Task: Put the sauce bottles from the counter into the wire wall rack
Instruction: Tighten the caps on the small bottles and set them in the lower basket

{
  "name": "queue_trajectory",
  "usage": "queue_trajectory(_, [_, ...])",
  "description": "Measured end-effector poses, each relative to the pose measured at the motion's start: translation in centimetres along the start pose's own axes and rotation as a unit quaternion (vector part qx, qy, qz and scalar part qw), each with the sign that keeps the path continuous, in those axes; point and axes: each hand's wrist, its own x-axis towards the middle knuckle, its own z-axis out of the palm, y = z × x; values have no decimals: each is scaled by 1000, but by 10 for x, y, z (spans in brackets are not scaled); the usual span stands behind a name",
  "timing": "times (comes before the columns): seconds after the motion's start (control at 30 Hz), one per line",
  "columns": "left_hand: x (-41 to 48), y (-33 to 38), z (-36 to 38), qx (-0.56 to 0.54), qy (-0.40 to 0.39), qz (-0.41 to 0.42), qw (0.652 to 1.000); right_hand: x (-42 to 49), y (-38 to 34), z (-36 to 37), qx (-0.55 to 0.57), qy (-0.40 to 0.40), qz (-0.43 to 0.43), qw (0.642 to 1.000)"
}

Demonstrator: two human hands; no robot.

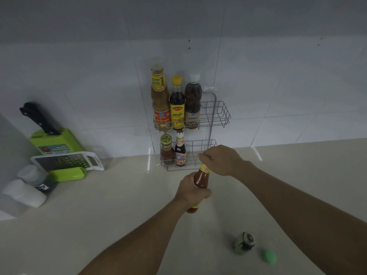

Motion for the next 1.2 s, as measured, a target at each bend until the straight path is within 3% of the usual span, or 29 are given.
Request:
queue_trajectory(0.13, [1, 1, 1, 32, 13, -2, 999, 4, -2, 6, -106, -31, 46, 993])
queue_trajectory(0.23, [-1, 0, -3, 26, -29, -7, 999, 7, 1, 5, -44, -64, 54, 996])
queue_trajectory(0.3, [-1, 0, -6, 14, -55, -10, 998, 5, 3, 1, 16, -39, 19, 999])
queue_trajectory(0.4, [0, 1, -9, 2, -64, -5, 998, 1, 1, -2, -5, -13, -25, 1000])
queue_trajectory(0.53, [-1, 2, -3, -8, -41, 6, 999, 0, -1, 7, -79, 45, -31, 995])
queue_trajectory(0.83, [-3, -8, 9, -5, -34, 16, 999, -4, 5, 23, -59, 62, -23, 996])
queue_trajectory(0.9, [-2, -9, 9, -4, -34, 17, 999, -4, 7, 24, 4, 61, -13, 998])
queue_trajectory(0.97, [-1, -9, 8, -10, -21, 20, 1000, -4, 9, 26, 153, 73, 20, 985])
queue_trajectory(1.03, [2, -6, 6, -28, -1, 26, 999, -8, 7, 27, 294, 57, 45, 953])
queue_trajectory(1.13, [9, 2, 2, -68, 14, 36, 997, -18, 6, 40, 461, -51, 52, 885])
queue_trajectory(1.2, [12, 6, 0, -79, 9, 42, 996, -21, 7, 50, 514, -50, 57, 855])
